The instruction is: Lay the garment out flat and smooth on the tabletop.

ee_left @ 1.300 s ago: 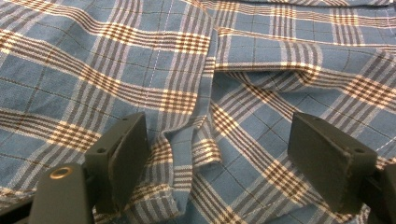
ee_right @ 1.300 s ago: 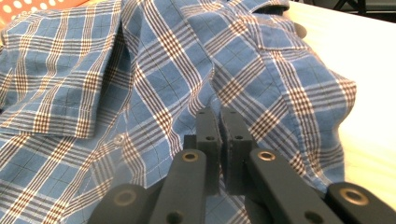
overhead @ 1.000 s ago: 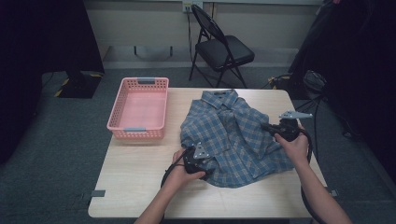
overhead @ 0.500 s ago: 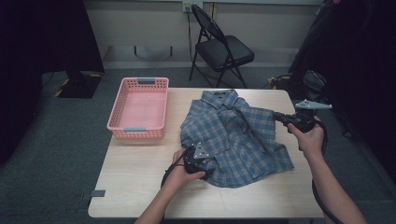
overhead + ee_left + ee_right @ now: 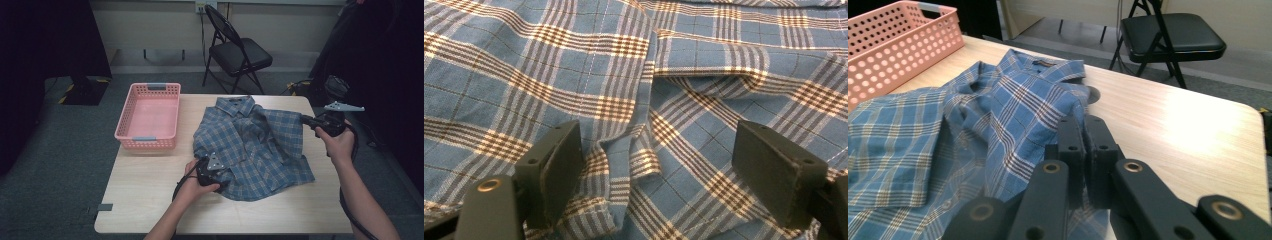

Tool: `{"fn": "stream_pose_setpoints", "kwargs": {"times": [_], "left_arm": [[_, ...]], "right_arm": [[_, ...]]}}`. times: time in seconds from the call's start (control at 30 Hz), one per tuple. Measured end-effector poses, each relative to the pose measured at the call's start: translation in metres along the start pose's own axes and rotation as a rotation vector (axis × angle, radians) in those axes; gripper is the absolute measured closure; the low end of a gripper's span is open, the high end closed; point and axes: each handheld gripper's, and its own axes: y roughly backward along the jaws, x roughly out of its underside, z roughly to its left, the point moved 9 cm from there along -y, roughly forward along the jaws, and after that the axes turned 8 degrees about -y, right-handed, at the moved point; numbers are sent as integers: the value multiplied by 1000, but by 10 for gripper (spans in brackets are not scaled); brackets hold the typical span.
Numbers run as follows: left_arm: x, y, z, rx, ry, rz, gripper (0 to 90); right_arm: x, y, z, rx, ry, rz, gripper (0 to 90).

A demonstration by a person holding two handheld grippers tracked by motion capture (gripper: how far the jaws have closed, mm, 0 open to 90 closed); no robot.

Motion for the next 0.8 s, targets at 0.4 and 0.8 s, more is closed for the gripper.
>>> {"fn": "stream_pose_setpoints", "kwargs": {"times": [0.4, 0.8], "left_arm": [[0, 0, 0, 0, 1, 0, 199], [0, 0, 0, 1, 1, 0, 199]], "right_arm": [[-6, 4, -14, 28, -2, -13, 875], [-14, 10, -29, 54, -8, -24, 874]]}}
